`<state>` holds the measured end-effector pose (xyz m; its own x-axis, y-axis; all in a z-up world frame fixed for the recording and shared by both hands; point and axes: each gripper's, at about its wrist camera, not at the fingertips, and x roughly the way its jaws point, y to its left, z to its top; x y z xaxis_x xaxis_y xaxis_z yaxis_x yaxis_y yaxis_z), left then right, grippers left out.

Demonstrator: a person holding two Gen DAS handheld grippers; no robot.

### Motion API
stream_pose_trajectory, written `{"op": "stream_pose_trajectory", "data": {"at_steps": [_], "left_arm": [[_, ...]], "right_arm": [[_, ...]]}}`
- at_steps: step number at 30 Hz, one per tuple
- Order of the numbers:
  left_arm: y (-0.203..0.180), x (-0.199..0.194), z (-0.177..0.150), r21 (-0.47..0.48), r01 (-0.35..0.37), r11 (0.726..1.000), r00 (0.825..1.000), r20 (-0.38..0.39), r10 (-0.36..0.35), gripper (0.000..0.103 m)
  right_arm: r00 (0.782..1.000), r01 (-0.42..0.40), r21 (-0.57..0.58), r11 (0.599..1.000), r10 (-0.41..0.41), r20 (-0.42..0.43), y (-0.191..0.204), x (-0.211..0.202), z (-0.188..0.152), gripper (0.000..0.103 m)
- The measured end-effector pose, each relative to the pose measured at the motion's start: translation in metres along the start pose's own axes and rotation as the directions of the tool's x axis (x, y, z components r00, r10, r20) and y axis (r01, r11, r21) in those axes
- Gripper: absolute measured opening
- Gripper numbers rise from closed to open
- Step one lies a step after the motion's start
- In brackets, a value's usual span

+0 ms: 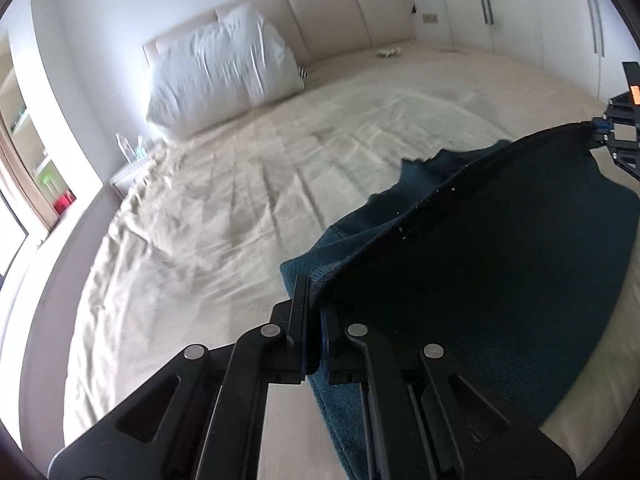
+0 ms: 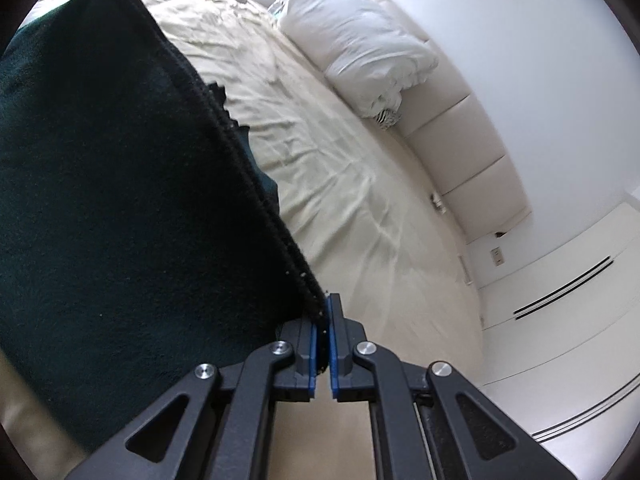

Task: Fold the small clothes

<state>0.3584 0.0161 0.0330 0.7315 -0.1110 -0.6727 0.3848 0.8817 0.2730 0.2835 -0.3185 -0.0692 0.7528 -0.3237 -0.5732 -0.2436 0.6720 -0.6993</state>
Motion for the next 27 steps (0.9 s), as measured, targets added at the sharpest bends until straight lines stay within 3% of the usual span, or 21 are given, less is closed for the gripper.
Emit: {"op": "stream_pose_trajectory", "data": {"at_steps": [5, 8, 10, 13, 15, 16, 18, 19, 20, 22, 24, 27], "left_arm": [[0.016, 0.06, 0.014, -0.054, 0.009, 0.998, 0.996, -0.087, -0.014, 0.003], [0.017, 0.087, 0.02, -0.056, 0.005, 0.998, 0.991, -0.131, -0.012, 0.004], [0.014, 0.102, 0.023, -0.045, -0.038, 0.998, 0.991, -0.134, 0.031, 0.008], [0.012, 0.13, 0.026, -0.036, -0.038, 0.999, 0.981, -0.193, 0.03, 0.009], [0.013, 0.142, 0.026, -0.037, -0.053, 0.998, 0.972, -0.229, 0.044, 0.014], [0.014, 0.144, 0.026, -0.042, -0.062, 0.997, 0.971, -0.232, 0.051, 0.019], [0.024, 0.145, 0.023, -0.065, -0.077, 0.995, 0.972, -0.228, 0.06, 0.043], [0.029, 0.145, 0.022, -0.067, -0.115, 0.991, 0.969, -0.228, 0.097, 0.078], [0.034, 0.143, 0.02, -0.063, -0.156, 0.986, 0.966, -0.218, 0.139, 0.092], [0.046, 0.138, 0.017, -0.065, -0.222, 0.973, 0.958, -0.199, 0.206, 0.092], [0.061, 0.137, 0.015, -0.115, -0.228, 0.967, 0.956, -0.217, 0.199, 0.093], [0.078, 0.127, 0.014, -0.17, -0.291, 0.942, 0.944, -0.213, 0.253, 0.092]], "right_arm": [[0.996, -0.069, 0.058, 0.996, 0.072, -0.055, -0.013, 0.043, 0.017, 0.005], [0.98, -0.157, 0.138, 0.978, 0.171, -0.097, -0.021, 0.065, 0.018, 0.005], [0.976, -0.169, 0.166, 0.972, 0.188, -0.108, -0.022, 0.081, 0.021, 0.006], [0.965, -0.181, 0.276, 0.944, 0.225, -0.135, -0.031, 0.104, 0.02, 0.028], [0.963, -0.163, 0.358, 0.919, 0.228, -0.146, -0.037, 0.112, 0.02, 0.053], [0.965, -0.148, 0.378, 0.914, 0.217, -0.148, -0.036, 0.111, 0.016, 0.059], [0.972, -0.11, 0.413, 0.904, 0.185, -0.148, -0.043, 0.11, 0.012, 0.072], [0.973, -0.103, 0.422, 0.901, 0.18, -0.148, -0.044, 0.111, 0.009, 0.074], [0.973, -0.091, 0.434, 0.896, 0.173, -0.152, -0.047, 0.112, 0.008, 0.081], [0.975, -0.065, 0.479, 0.875, 0.158, -0.158, -0.054, 0.115, 0.003, 0.087], [0.973, -0.053, 0.516, 0.855, 0.162, -0.167, -0.061, 0.113, -0.001, 0.09], [0.973, -0.006, 0.554, 0.833, 0.132, -0.188, -0.067, 0.109, -0.004, 0.099]]}}
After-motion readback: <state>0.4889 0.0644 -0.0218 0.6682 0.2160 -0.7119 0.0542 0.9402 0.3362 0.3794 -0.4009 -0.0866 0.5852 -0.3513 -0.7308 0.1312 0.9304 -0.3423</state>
